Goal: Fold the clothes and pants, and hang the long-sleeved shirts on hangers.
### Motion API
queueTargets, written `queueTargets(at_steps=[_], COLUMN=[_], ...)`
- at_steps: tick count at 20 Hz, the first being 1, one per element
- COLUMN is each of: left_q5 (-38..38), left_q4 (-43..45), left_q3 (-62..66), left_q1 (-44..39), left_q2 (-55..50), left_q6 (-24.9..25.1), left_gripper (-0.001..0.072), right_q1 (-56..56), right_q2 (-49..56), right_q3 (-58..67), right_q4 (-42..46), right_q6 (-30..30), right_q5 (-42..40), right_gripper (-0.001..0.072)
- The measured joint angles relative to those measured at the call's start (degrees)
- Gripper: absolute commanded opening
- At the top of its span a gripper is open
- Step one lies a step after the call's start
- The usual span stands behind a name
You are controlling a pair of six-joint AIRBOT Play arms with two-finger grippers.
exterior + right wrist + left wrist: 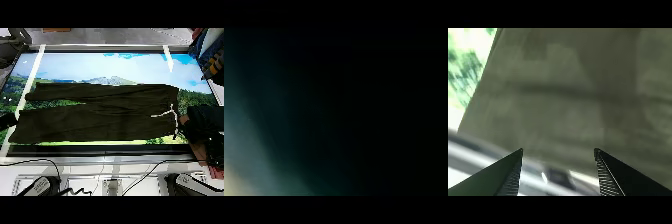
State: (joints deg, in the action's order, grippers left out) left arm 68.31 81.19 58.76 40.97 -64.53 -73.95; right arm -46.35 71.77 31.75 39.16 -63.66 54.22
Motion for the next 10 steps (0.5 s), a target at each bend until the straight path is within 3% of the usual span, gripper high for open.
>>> queueTargets(at_steps=[2,5,10], left_q5=[1.9,3.0,-3.1], left_q4=[-2.2,-6.0,-10.0], left_q3=[-1.3,-4.6,-10.9], left_q1=[5.1,12.4,17.3], left_q2=[-0.3,-0.5,-1.0], left_q6=[-0.2,-0.2,-0.2], left_gripper=[0.049,0.0593,0.0576], right_q1=[0.0,0.0,0.0], right_q2=[0.1,0.2,0.2], right_q3=[0.0,0.0,0.0], right_q4=[-0.4,-0.8,-0.9], right_q6=[0.9,1.4,1.8], right_q5=[0.1,0.6,1.3], right_gripper=[0.0023,0.0024,0.0024])
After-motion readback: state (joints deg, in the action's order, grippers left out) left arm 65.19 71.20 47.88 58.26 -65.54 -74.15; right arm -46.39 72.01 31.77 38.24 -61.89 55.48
